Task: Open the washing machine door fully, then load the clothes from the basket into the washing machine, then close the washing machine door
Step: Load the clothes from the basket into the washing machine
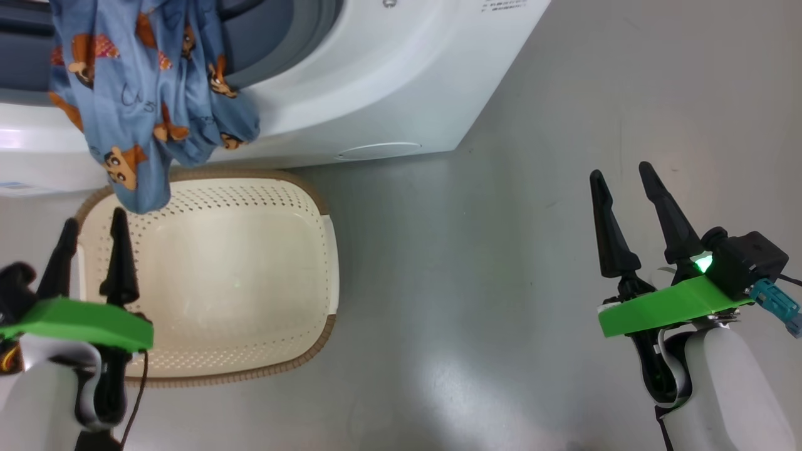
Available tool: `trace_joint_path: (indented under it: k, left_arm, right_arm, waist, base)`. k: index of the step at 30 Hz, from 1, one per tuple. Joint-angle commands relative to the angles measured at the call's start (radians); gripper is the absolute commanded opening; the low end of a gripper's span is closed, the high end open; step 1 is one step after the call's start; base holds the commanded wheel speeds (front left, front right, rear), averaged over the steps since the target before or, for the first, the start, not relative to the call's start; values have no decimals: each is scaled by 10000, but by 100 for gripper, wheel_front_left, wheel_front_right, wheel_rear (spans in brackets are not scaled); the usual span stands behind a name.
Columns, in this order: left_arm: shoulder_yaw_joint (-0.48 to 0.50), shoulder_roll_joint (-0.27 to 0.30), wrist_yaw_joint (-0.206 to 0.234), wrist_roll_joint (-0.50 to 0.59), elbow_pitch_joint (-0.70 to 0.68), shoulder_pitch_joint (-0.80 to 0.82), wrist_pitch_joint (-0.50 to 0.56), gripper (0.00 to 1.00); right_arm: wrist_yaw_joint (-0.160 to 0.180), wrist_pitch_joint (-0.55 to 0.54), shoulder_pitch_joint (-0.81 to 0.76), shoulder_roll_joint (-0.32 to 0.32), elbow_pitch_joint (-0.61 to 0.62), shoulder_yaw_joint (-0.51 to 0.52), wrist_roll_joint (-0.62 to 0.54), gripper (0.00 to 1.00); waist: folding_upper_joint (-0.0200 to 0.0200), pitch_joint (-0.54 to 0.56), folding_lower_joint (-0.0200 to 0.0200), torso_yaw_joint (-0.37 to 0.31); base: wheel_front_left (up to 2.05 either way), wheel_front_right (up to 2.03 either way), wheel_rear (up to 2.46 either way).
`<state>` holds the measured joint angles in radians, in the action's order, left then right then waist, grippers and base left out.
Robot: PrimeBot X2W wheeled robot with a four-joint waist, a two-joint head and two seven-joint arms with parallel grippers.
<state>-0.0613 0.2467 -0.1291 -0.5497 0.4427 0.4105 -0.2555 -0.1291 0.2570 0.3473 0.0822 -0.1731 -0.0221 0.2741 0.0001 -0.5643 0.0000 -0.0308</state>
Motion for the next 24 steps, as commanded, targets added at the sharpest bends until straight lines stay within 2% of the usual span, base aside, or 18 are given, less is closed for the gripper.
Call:
trace_joint_path:
  k: [1,13,24]
  left_arm:
    - [62,505,-15,-173,121,291,-62,100]
    - [-2189,1286,-15,-1314,1623,2207,-63,100]
    - [-3395,1858,-15,-2476,2181,3277,-63,100]
  right_arm:
    - [-16,48,-12,-85,260,-254,-113,100]
    - [-16,48,100,-139,272,-342,-166,100]
    - [-16,48,167,-171,259,-558,-151,100]
  waist:
    - [-1,-91,0,-39]
    - [-1,-370,0,-234]
    - [-1,-423,0,-482]
  base:
    - [0,0,0]
    - [0,0,0]
    - [0,0,0]
